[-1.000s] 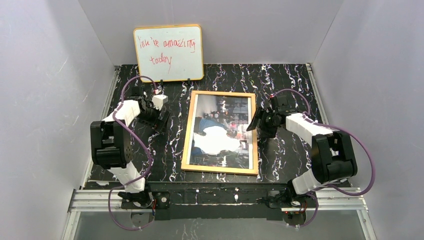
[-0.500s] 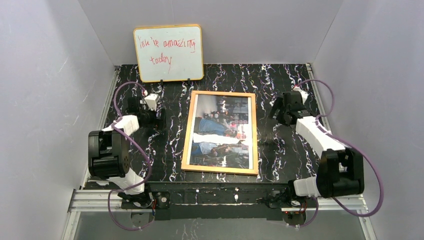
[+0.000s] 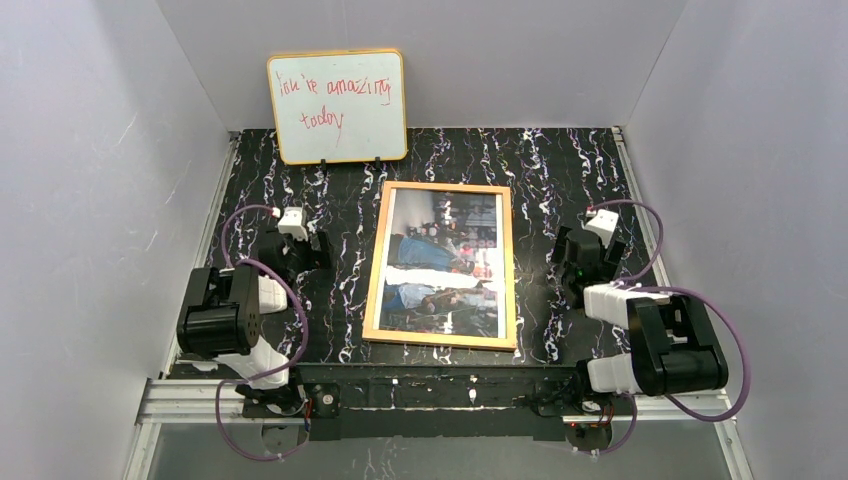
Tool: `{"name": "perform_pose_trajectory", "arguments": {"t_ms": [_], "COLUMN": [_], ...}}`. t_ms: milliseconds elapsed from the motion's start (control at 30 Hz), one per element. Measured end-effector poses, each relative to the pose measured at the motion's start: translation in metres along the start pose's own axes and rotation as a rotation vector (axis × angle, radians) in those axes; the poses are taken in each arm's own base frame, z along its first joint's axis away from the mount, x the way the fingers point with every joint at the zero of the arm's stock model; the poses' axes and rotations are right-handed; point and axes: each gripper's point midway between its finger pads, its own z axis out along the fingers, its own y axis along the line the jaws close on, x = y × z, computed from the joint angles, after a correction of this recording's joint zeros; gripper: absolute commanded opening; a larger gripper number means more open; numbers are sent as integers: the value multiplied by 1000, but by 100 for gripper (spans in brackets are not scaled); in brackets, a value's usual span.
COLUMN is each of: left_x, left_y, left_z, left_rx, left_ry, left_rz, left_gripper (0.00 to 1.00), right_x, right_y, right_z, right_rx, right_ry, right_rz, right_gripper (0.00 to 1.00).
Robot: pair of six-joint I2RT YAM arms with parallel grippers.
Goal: Put the photo into the frame
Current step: Reset both arms
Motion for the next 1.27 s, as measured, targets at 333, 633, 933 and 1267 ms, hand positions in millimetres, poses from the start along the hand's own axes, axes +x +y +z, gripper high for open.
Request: {"name": "perform_pose_trajectory", "arguments": {"t_ms": [333, 633, 933, 1267], "left_x": [13, -3, -1, 0], "left_y": [-18, -21, -20, -19], "left_z": [-14, -5, -5, -5], "left_rx": [-3, -5, -14, -15], "left_ry": [-145, -180, -173, -166], "left_rz": [77, 94, 92, 91], "left_gripper": [98, 98, 98, 98], "right_x": [-4, 11, -2, -5], "right_y": [3, 34, 33, 36], "right_z": [-5, 10, 19, 17], "right_rx": [-91, -243, -290, -308], "right_ry": [-206, -196, -204, -217], "right_rz": [41, -1, 40, 44], "right_gripper": [99, 99, 99, 99]}}
